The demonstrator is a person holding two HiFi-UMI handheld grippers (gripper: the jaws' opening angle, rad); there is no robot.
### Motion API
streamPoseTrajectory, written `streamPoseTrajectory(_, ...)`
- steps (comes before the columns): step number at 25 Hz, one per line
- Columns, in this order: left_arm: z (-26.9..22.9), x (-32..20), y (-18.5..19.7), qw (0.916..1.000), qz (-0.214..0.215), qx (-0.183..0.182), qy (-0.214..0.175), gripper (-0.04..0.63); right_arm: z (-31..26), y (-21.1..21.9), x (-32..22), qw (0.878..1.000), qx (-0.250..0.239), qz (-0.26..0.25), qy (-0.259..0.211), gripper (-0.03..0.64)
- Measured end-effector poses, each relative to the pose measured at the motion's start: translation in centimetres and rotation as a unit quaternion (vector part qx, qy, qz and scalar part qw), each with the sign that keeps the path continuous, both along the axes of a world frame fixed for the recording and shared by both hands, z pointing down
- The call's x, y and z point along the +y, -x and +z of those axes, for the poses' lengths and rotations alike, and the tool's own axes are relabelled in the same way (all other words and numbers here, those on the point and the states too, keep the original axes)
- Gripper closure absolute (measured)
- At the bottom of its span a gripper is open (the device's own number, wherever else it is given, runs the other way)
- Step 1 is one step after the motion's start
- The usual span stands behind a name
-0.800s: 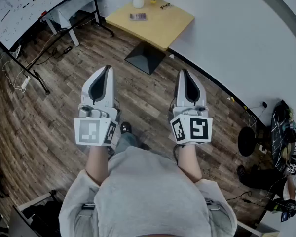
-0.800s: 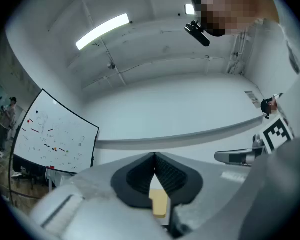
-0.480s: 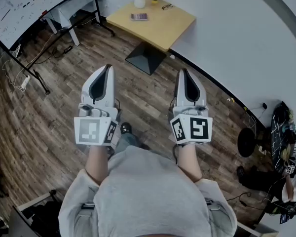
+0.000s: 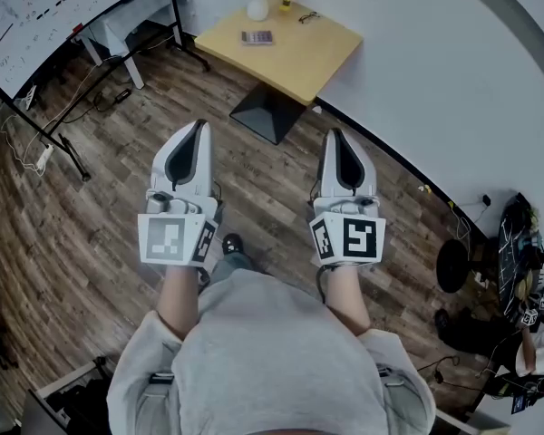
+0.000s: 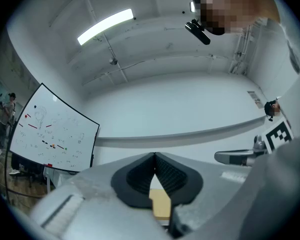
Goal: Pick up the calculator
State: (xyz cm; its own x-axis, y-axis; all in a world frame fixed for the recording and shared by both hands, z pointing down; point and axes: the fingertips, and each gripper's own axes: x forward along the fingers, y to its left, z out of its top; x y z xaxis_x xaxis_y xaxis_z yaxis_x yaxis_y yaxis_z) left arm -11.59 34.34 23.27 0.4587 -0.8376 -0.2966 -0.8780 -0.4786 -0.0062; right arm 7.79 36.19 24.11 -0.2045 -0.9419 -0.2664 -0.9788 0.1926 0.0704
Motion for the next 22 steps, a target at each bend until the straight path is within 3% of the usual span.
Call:
streamPoseTrajectory(10,0.8,-7.9,0.6,0.9996,0.018,0.015,0.014,0.591,0.8,0.3,-7.4,1.000,-0.013,0.011,0.022,0.614)
streamPoseTrajectory(22,1.3,-14.9,2.1,0.9994,0.031,0.007,0.015,0.591,1.2,2.0,-13.8,0.999,-0.018,0.026,0.022,0.614)
